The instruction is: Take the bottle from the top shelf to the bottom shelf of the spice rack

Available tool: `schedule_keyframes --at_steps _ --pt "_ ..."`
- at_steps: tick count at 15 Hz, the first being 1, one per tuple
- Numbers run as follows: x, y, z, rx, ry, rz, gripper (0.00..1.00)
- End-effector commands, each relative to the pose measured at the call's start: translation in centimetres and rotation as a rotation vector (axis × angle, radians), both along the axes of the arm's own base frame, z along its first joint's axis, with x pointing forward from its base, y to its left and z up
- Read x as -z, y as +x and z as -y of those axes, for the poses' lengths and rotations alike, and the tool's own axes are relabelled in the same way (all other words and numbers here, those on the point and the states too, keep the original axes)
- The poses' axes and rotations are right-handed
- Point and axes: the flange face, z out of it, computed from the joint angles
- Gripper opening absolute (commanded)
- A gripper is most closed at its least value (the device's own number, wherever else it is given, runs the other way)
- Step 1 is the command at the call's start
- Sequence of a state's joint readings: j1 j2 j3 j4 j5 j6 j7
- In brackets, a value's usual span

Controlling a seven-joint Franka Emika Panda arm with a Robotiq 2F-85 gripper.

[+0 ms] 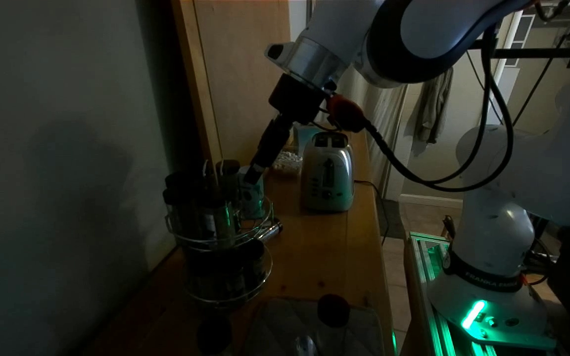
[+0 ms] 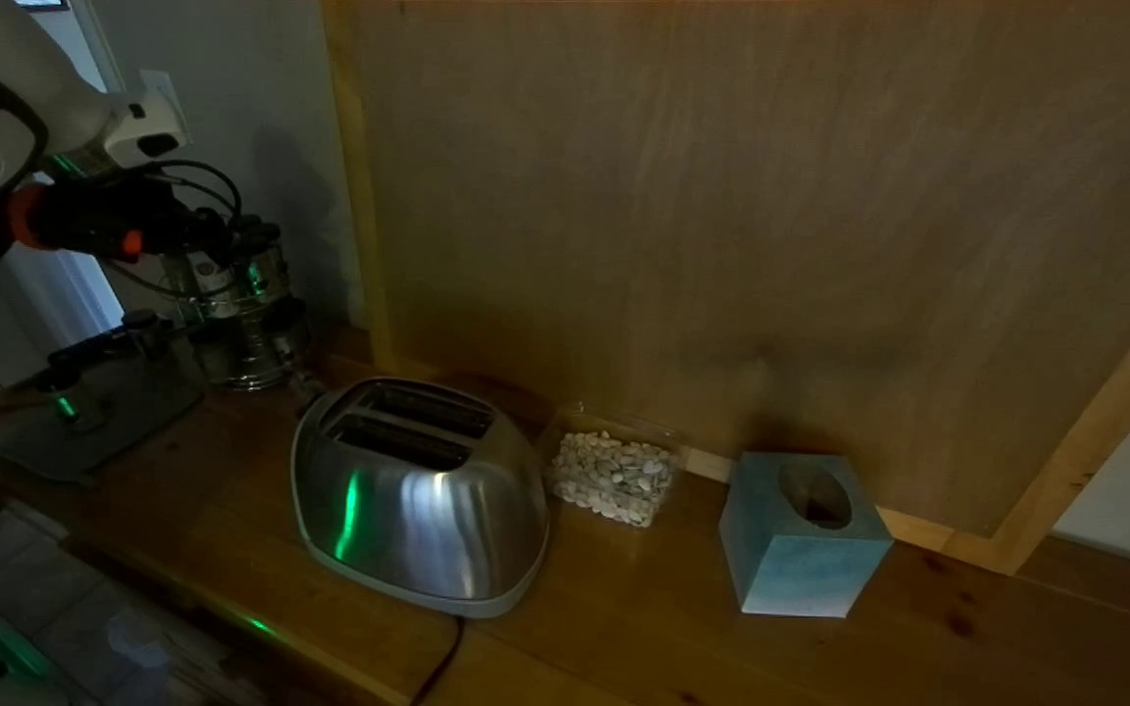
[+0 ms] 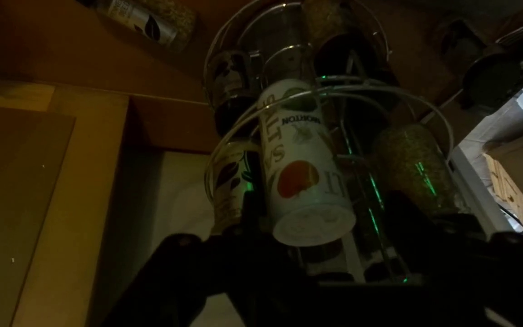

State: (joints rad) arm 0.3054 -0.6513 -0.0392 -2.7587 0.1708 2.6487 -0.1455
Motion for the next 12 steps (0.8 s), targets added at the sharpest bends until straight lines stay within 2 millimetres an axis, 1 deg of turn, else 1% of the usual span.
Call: schedule_keyframes --at_steps 1,4,8,12 --pt "0.4 0.5 -0.4 0.009 0.012 0.012 0.42" --pt "0.4 0.7 -0.1 0.018 0.004 0.022 0.22" --pt "-0.7 0.6 0.9 0.048 0.024 0.048 0.21" --pt "-2.4 0.4 3.7 0.167 0.059 0.065 0.21"
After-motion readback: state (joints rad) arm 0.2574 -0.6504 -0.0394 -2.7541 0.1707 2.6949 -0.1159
